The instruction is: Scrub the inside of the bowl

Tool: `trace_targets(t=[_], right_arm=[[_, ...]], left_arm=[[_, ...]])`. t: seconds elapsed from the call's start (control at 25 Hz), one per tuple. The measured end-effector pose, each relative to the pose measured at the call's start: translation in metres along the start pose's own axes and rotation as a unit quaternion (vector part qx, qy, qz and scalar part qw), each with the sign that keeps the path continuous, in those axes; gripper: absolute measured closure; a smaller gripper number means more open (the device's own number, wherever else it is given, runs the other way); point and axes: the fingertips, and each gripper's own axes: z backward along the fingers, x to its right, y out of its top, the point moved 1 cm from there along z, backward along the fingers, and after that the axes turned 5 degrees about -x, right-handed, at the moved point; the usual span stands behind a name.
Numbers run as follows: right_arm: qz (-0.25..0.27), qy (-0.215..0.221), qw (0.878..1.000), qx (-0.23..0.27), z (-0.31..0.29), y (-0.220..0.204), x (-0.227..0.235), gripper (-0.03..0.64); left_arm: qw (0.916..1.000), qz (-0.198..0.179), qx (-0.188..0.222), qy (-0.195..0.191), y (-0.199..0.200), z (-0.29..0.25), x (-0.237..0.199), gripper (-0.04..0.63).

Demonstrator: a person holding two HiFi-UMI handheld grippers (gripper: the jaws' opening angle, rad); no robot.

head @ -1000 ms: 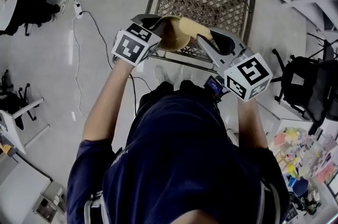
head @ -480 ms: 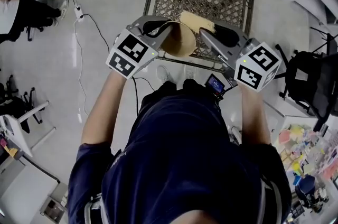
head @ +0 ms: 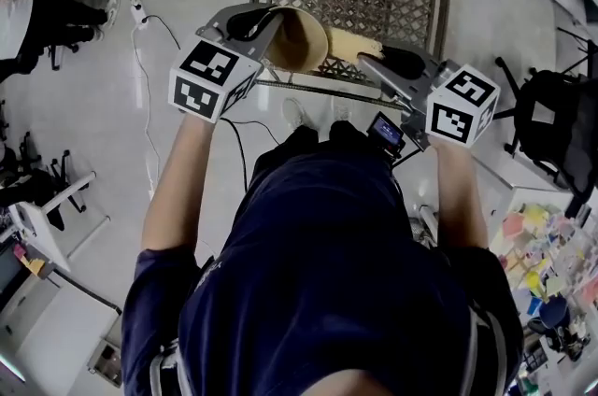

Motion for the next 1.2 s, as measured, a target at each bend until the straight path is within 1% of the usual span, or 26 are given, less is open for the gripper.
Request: trace_targets(t=[0.08,0.12,0.24,0.32,0.4,0.56,0.68,0.8,0.88,0.96,1.04,1.2], right_arm=[[0.01,-0.009,1.0,-0.005,0.006,-0.001,0.002,0.54],[0.015,-0.016,1.0,-0.003,0.011,0.001,0.004,0.54],[0.025,-0.019,0.999,0.025,0.027,0.016,0.002,0.54],[0.037,-0.014,0.998,0.044,0.032,0.03,-0.004,0.54],[0.048,-0.011,0.997,0.055,0.034,0.038,-0.011,0.54],[0.054,0.0,0.996,0.068,0.038,0.041,-0.019,0.54],[0.04,0.011,0.996,0.075,0.042,0.036,-0.02,0.54],[0.024,0.022,0.997,0.069,0.04,0.026,-0.019,0.54],[0.016,0.027,0.997,0.066,0.039,0.021,-0.018,0.54],[0.01,0.031,0.997,0.063,0.035,0.018,-0.019,0.54],[0.005,0.038,0.997,0.061,0.03,0.016,-0.02,0.541],[-0.013,0.052,0.997,0.061,0.022,0.015,-0.021,0.541]], left_arm=[[0.9999,-0.005,-0.013,-0.01,-0.001,-0.005,0.007,0.584],[0.9994,-0.01,-0.025,-0.021,-0.003,-0.009,0.014,0.588],[0.995,-0.041,-0.069,-0.06,-0.013,-0.025,0.042,0.588],[0.9914,-0.065,-0.088,-0.072,-0.017,-0.034,0.057,0.589],[0.9903,-0.068,-0.094,-0.076,-0.018,-0.041,0.063,0.589],[0.9923,-0.046,-0.093,-0.067,-0.013,-0.051,0.063,0.589],[0.9949,-0.016,-0.08,-0.06,-0.006,-0.051,0.061,0.589],[0.9964,0.013,-0.068,-0.05,-0.003,-0.048,0.055,0.589],[0.9964,0.031,-0.059,-0.053,-0.001,-0.047,0.054,0.589],[0.9956,0.047,-0.047,-0.066,0.0,-0.044,0.056,0.589],[0.9948,0.058,-0.042,-0.073,-0.002,-0.039,0.055,0.589],[0.9944,0.064,-0.046,-0.071,-0.011,-0.033,0.051,0.589]])
